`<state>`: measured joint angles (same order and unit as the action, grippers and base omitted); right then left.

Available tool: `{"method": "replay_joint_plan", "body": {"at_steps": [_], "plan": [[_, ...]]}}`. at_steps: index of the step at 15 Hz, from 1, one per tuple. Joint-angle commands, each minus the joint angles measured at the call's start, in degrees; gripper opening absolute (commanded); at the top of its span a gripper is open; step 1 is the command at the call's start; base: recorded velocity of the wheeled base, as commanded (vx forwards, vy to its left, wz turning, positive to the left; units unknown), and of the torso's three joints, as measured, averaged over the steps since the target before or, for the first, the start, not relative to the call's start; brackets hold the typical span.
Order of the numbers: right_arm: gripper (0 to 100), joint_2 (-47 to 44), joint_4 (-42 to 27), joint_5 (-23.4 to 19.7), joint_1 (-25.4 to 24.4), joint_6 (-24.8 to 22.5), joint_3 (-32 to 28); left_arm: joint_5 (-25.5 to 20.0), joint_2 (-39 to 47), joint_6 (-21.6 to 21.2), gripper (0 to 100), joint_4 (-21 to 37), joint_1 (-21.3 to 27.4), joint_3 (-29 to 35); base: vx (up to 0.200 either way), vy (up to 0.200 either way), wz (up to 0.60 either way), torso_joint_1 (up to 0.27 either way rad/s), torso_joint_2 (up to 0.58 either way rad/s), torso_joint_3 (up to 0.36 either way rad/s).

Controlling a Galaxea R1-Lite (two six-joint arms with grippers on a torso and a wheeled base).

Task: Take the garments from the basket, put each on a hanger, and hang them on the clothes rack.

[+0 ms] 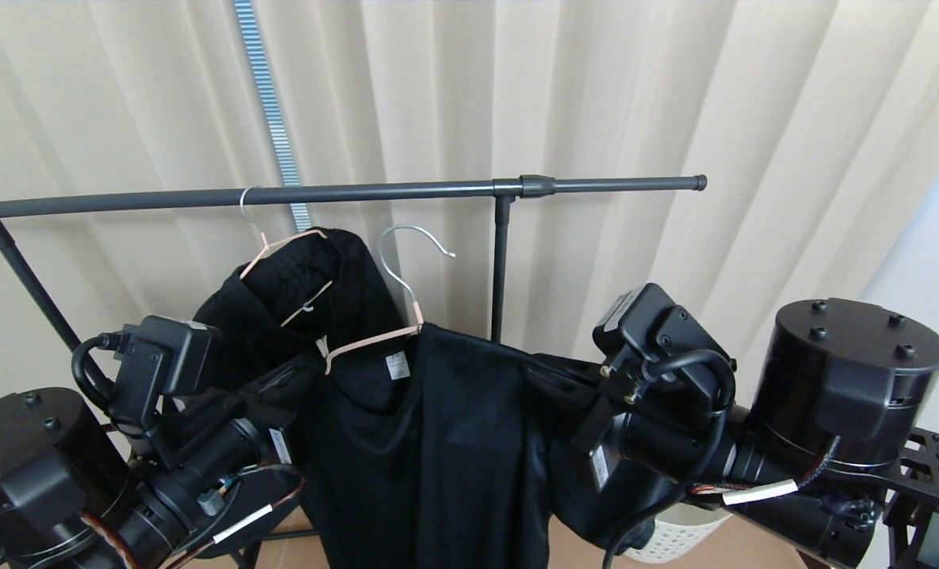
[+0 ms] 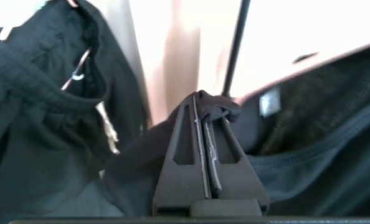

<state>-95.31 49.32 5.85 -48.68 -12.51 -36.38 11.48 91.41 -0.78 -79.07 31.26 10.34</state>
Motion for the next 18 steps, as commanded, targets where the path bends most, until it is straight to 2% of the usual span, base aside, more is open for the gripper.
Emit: {"method": "replay_joint_plan", "body": {"at_steps": [1, 3, 6, 11, 15, 18], "plan": [[0, -2.6, 1.3, 0.9, -1.0, 0.0, 0.3, 0.3, -0.4, 0.0, 0, 0.1, 1.4, 0.1, 0.0, 0.0, 0.0, 0.0, 0.0, 0.0], [0, -4.3, 1.7, 1.0, -1.5, 0.2, 0.3, 3.3, -0.7, 0.0, 0, 1.6, 4.9, 0.4, 0.0, 0.0, 0.0, 0.0, 0.0, 0.0], [0, -6.2, 5.2, 1.3, -2.2, 0.6, 0.5, 5.0, -2.9, 0.1, 0, 4.4, 9.2, 0.9, 0.0, 0.0, 0.0, 0.0, 0.0, 0.0], [0, -6.9, 6.7, 1.4, -3.1, 1.7, 0.9, 5.9, -7.2, 0.5, 0, 11.0, 13.8, 2.6, 0.0, 0.0, 0.0, 0.0, 0.0, 0.0], [0, -6.1, 11.2, 1.1, -3.6, 1.9, 2.4, 8.9, -7.1, 0.6, 0, 11.1, 13.7, 3.1, 0.0, 0.0, 0.0, 0.0, 0.0, 0.0], [0, -3.7, 12.4, 0.4, -3.4, 1.9, 3.1, 9.3, -6.9, 0.6, 0, 11.2, 11.4, 3.8, 0.0, 0.0, 0.0, 0.0, 0.0, 0.0]]}}
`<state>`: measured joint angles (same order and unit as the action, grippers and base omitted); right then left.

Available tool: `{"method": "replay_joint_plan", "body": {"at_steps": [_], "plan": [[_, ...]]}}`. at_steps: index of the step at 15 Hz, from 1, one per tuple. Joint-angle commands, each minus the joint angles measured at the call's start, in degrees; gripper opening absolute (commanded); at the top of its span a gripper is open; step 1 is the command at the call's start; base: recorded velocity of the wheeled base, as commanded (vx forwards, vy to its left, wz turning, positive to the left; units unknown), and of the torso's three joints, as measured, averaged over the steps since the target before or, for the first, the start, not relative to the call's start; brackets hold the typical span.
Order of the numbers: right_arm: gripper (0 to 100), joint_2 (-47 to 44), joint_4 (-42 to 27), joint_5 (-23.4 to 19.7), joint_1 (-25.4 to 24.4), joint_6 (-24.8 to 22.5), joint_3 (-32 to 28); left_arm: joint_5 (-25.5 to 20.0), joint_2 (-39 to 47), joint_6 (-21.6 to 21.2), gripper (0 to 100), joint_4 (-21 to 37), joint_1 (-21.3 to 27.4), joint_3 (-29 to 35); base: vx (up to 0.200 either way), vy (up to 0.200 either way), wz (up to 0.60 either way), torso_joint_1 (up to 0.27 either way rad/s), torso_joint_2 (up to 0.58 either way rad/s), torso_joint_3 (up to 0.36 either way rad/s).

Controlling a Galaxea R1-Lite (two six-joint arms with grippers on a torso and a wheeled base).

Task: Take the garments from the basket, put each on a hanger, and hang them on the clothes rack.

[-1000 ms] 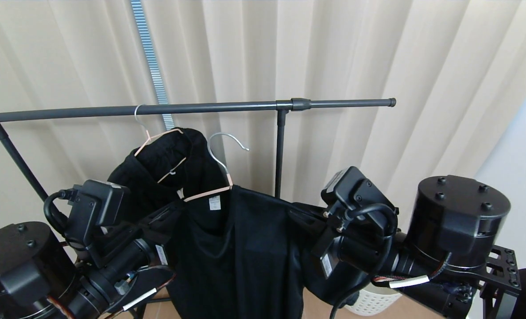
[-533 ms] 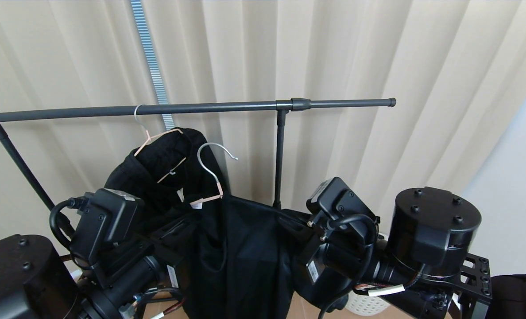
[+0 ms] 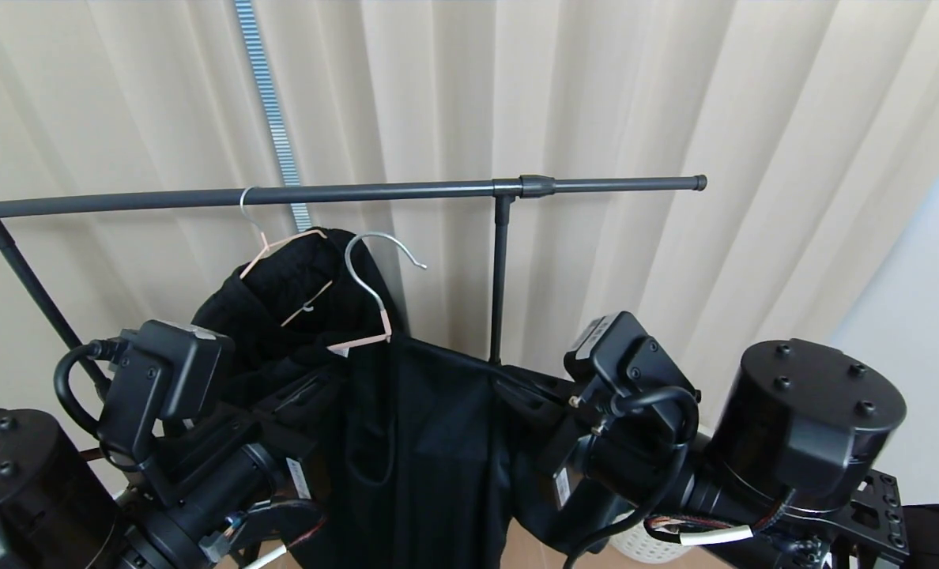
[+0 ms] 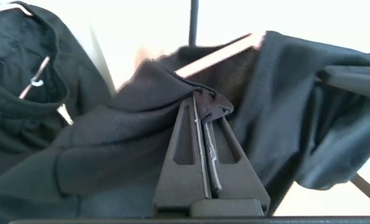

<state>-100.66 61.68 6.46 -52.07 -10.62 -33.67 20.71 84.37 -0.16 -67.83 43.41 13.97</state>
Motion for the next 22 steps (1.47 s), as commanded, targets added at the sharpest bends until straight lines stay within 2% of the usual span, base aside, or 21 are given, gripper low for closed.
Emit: {"method": "replay_joint_plan", "body": {"at_steps": [1, 4, 5, 9, 12, 15, 17, 19, 20, 21, 22], "plan": [[0, 2.4, -0.1, -1.1, 0.0, 0.0, 0.4, 0.0, 0.1, 0.0, 0, 0.0, -0.8, 0.2, 0.0, 0.0, 0.0, 0.0, 0.0, 0.0], [0, 2.7, -0.1, -1.3, 0.3, -0.1, 0.6, 0.0, -0.1, 0.0, 0, 0.0, -0.7, -0.1, 0.0, 0.0, 0.0, 0.0, 0.0, 0.0], [0, 2.7, -0.1, -1.3, 0.6, -0.1, 0.6, 0.0, -0.3, -0.1, 100, 0.0, -0.6, -0.2, 0.0, 0.0, 0.0, 0.0, 0.0, 0.0], [0, 2.7, -0.1, -1.5, 2.3, -0.1, 0.4, 0.0, -3.1, -0.7, 100, 1.4, -0.3, 0.3, 0.0, 0.0, 0.0, 0.0, 0.0, 0.0], [0, 2.9, -0.1, -6.5, 5.6, -0.2, 0.6, 0.0, -10.5, -0.5, 100, 15.7, -0.4, 5.3, 0.0, 0.0, 0.0, 0.0, 0.0, 0.0], [0, 3.1, -0.1, -8.6, 7.8, -0.1, 0.8, 0.1, -14.4, 0.3, 100, 25.2, -1.8, 9.0, 0.0, 0.0, 0.0, 0.0, 0.0, 0.0], [0, 4.3, -0.3, -13.9, 11.6, -0.4, 1.9, -1.8, -16.3, 0.4, 100, 28.5, -8.7, 10.2, 0.0, 0.0, 0.0, 0.0, 0.0, 0.0], [0, 4.9, -0.5, -17.0, 13.9, -0.4, 1.9, -8.9, -17.7, 0.5, 100, 28.5, -12.9, 9.7, 0.0, 0.0, 0.0, 0.0, 0.0, 0.0], [0, 5.2, -0.5, -18.2, 15.4, -0.4, 2.1, -14.0, -19.5, 0.5, 100, 28.9, -14.9, 9.1, 0.0, 0.0, 0.0, 0.0, 0.0, 0.0], [0, 6.2, -0.5, -22.6, 17.8, -0.3, 2.2, -20.4, -20.4, 0.4, 100, 29.5, -18.4, 7.8, 0.0, 0.0, 0.0, 0.0, 0.0, 0.0], [0, 6.9, -0.7, -26.7, 19.6, -0.3, 2.5, -24.1, -20.2, 0.5, 100, 29.5, -21.7, 7.0, 0.0, 0.0, 0.0, 0.0, 0.0, 0.0]]}}
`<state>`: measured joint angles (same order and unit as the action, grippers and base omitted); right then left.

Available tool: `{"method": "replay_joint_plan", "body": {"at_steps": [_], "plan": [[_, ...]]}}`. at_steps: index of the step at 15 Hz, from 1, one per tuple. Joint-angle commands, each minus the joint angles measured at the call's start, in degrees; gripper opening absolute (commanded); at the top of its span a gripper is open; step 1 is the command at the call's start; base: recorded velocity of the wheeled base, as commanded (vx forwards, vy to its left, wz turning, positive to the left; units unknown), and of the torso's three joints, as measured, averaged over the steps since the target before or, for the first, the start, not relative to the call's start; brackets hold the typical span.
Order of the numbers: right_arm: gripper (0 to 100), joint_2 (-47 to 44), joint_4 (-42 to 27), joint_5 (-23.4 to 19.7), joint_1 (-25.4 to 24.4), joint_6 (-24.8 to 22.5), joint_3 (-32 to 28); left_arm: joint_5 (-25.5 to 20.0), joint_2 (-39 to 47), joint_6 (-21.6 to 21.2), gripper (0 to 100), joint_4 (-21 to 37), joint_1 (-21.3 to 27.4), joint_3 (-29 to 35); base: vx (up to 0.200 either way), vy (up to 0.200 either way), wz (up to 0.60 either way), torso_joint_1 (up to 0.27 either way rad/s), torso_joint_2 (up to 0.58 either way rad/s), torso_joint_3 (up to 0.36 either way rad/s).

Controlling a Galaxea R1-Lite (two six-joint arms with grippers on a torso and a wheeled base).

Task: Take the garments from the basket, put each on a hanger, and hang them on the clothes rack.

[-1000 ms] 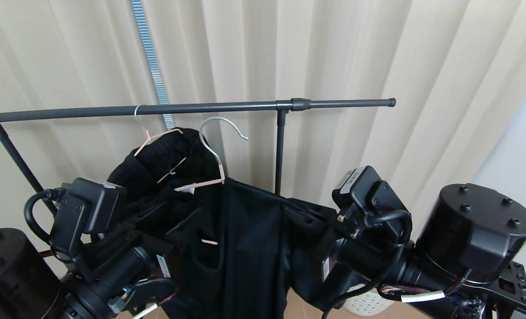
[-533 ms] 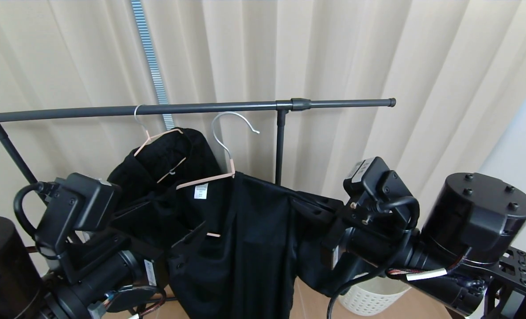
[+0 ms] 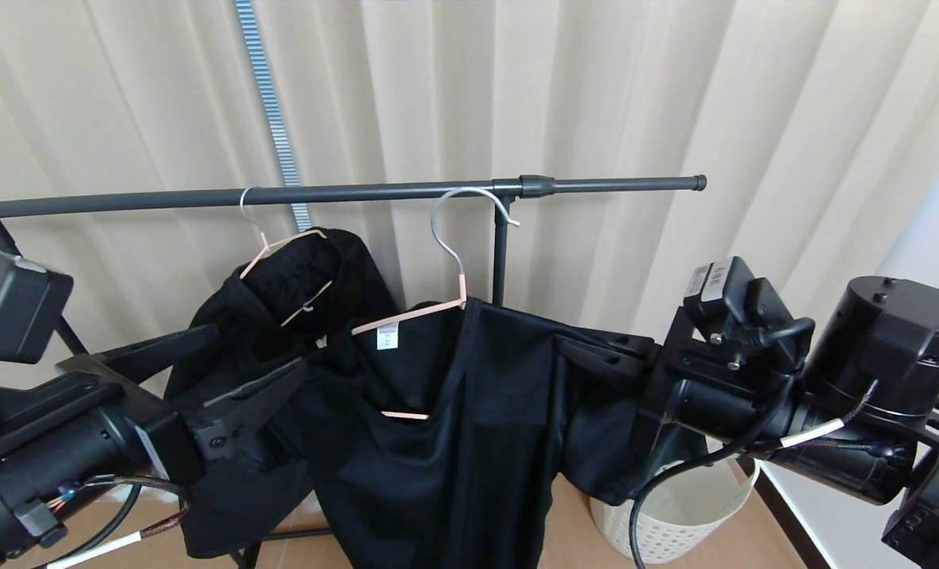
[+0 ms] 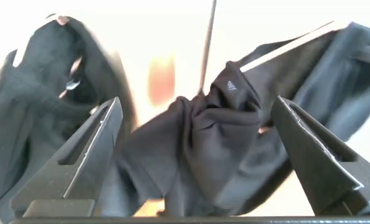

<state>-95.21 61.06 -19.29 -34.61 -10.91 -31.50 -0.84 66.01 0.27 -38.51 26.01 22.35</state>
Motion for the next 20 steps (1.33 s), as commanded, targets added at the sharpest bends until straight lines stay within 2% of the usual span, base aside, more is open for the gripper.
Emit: {"method": "replay_joint_plan", "body": {"at_steps": [1, 3, 4, 5, 9, 13, 15, 16, 20], "plan": [[0, 1.5, -0.1, -1.8, 2.7, 0.0, 0.3, -7.2, -1.5, 0.1, 100, 0.2, -7.2, -2.0, 0.0, 0.0, 0.0, 0.0, 0.0, 0.0], [0, 2.4, -0.1, -7.4, 6.8, 0.1, 0.7, -15.5, -1.3, 0.1, 100, 0.2, -11.9, -3.3, 0.0, 0.0, 0.0, 0.0, 0.0, 0.0], [0, 2.4, -0.1, -7.4, 6.8, 0.1, 0.7, -15.5, -1.3, 0.1, 100, 0.2, -11.9, -3.3, 0.0, 0.0, 0.0, 0.0, 0.0, 0.0], [0, 2.9, -0.2, -12.7, 9.3, 0.2, 0.8, -19.8, 0.2, 0.2, 100, 0.2, -15.6, -3.7, 0.0, 0.0, 0.0, 0.0, 0.0, 0.0], [0, 2.9, -0.2, -16.6, 11.4, 0.5, 0.7, -24.3, 1.4, 0.2, 100, 0.2, -17.0, -5.2, 0.0, 0.0, 0.0, 0.0, 0.0, 0.0], [0, 3.1, -0.2, -18.2, 12.9, 0.6, 0.4, -24.6, 2.9, 0.0, 100, 0.2, -17.0, -6.1, 0.0, 0.0, 0.0, 0.0, 0.0, 0.0], [0, 4.0, 0.4, -18.5, 13.0, 4.6, 0.4, -24.8, 4.9, -0.3, 100, 0.0, -17.0, -6.9, 0.0, 0.0, 0.0, 0.0, 0.0, 0.0], [0, 4.2, 0.4, -18.9, 13.0, 5.0, 0.5, -24.8, 5.8, -0.2, 100, 0.0, -17.0, -6.9, 0.0, 0.0, 0.0, 0.0, 0.0, 0.0], [0, 4.5, 0.4, -20.4, 13.0, 5.1, 0.7, -24.6, 8.4, 0.1, 100, -0.2, -16.9, -6.8, 0.0, 0.0, 0.0, 0.013, 0.0, -0.001]]}}
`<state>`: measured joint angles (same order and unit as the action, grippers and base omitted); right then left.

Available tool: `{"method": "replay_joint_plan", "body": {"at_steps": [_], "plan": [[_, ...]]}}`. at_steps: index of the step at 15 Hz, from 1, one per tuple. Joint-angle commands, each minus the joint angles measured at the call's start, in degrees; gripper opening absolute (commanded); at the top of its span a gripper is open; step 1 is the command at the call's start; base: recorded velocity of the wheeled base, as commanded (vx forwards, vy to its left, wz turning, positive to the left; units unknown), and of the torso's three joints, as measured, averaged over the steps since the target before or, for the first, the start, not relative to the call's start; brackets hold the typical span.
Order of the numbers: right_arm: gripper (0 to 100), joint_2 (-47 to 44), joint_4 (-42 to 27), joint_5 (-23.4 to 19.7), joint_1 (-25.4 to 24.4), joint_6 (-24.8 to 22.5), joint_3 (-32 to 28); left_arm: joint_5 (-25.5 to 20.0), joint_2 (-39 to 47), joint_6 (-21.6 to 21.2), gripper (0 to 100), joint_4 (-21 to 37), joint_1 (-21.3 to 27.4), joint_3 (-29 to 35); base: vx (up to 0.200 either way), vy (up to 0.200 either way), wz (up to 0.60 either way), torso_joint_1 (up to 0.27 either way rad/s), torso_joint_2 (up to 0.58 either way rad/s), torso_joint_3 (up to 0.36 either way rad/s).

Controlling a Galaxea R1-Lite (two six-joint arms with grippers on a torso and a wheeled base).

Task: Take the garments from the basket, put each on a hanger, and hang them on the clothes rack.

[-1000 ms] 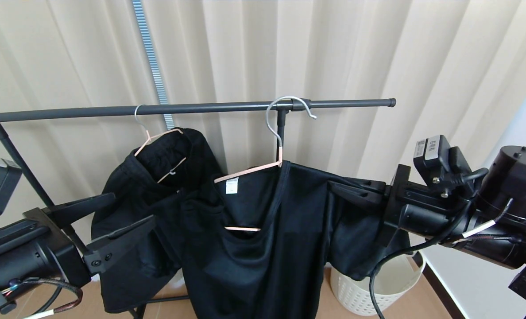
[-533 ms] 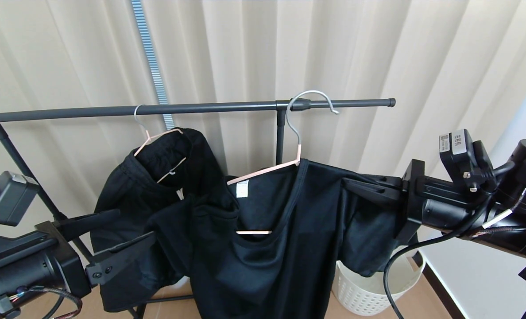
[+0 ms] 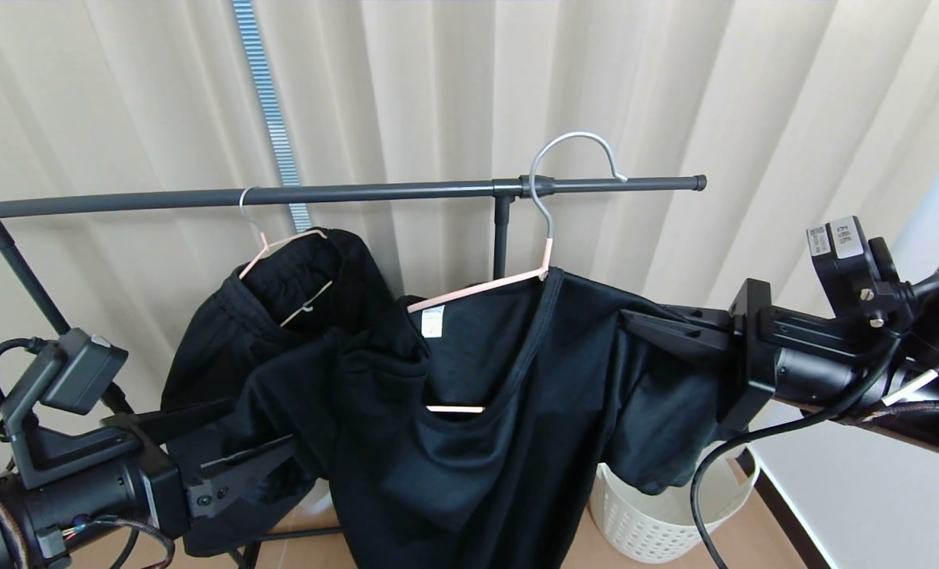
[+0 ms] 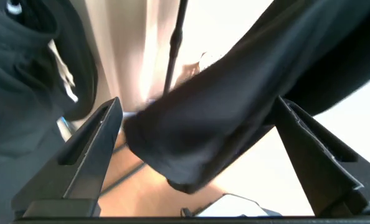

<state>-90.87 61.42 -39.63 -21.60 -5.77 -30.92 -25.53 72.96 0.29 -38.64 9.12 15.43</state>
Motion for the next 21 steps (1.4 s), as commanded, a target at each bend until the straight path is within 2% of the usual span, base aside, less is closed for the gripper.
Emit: {"method": "replay_joint_plan", "body": {"at_steps": [1, 2, 3, 7, 11, 21], "plan": [[0, 0.2, -0.1, -0.3, 0.0, 0.0, 0.1, 0.0, 1.9, 0.1, 100, 0.0, 0.0, 0.1, 0.0, 0.0, 0.0, 0.0, 0.0, 0.0], [0, 0.2, -0.1, -0.6, 0.0, 0.0, 0.1, 0.3, 2.6, 0.1, 100, 0.0, 0.0, 0.3, 0.0, 0.0, 0.0, 0.0, 0.0, 0.0], [0, 0.0, -0.2, -0.7, 0.0, 0.0, 0.0, 0.3, 2.9, 0.1, 0, 0.0, 0.0, 0.5, 0.0, 0.0, 0.0, 0.0, 0.0, 0.0], [0, -0.1, -0.2, -0.7, 0.9, 0.2, -0.5, 0.3, 2.1, 0.2, 0, -0.1, -0.3, 0.9, 0.0, 0.0, 0.0, 0.0, 0.0, 0.0], [0, -0.3, 0.0, -1.7, 3.8, 2.3, -1.5, -0.1, 1.5, 0.1, 0, -0.1, -4.5, 1.8, 0.0, 0.0, 0.0, 0.0, 0.0, 0.0], [0, -0.6, 0.0, -5.0, 7.0, 3.7, -2.5, -0.1, 1.7, 0.1, 0, 0.0, -5.3, 1.9, 0.0, 0.0, 0.0, 0.0, 0.0, 0.0]]}}
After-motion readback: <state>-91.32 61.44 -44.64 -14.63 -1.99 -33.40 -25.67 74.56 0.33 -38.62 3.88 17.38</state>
